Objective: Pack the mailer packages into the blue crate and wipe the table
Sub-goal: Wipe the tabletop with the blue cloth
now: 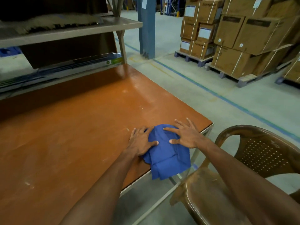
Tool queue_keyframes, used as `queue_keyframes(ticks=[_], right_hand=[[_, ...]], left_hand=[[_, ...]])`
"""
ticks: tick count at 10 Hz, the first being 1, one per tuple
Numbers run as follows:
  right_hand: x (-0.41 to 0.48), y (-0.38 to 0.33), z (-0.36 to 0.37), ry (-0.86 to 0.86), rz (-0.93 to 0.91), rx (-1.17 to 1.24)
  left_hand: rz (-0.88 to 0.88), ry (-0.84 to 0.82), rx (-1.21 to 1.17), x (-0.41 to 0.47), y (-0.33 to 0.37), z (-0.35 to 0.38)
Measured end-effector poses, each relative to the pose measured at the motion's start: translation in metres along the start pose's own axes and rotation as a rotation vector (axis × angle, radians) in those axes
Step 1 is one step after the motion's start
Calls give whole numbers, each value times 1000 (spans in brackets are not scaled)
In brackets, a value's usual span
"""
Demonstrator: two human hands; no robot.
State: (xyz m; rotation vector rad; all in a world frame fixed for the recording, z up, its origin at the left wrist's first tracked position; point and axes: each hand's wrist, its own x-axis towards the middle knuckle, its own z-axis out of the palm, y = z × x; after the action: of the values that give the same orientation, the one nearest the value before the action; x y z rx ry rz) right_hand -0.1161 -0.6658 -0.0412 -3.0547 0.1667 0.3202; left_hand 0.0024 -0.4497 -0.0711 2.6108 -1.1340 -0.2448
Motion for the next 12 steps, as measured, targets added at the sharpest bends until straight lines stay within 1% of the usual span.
queue_keyframes(ticks=[1,2,3,4,5,6,7,8,9,10,11,12], right_hand=[[-7,-10,2,151,-26,-19],[-20,-18,11,338,-8,56],[-42,-8,13,430,-39,181],[-72,9,1,586,-69,402],[-96,39,-9,743,-24,706],[-135,74,-16,926,94,831],[-170,98,3,852,130,830],[-200,123,52,774,193,777],[-226,139,104,718,359,828],[-248,144,160,627,506,830],[-255,154,222,587,646,921],[-247,161,316,429,740,1042]], left_hand=[[26,83,-4,1,13,-4],[66,209,-61,-4,25,0],[113,315,-417,-7,43,2],[159,418,-639,-2,75,-2],[202,446,-689,10,119,-8],[220,450,-831,24,169,-8],[216,346,-855,31,216,7],[187,219,-843,36,249,46],[173,37,-750,33,270,104],[199,-227,-683,23,281,163],[201,-345,-607,26,275,232],[209,-449,-550,36,266,310]])
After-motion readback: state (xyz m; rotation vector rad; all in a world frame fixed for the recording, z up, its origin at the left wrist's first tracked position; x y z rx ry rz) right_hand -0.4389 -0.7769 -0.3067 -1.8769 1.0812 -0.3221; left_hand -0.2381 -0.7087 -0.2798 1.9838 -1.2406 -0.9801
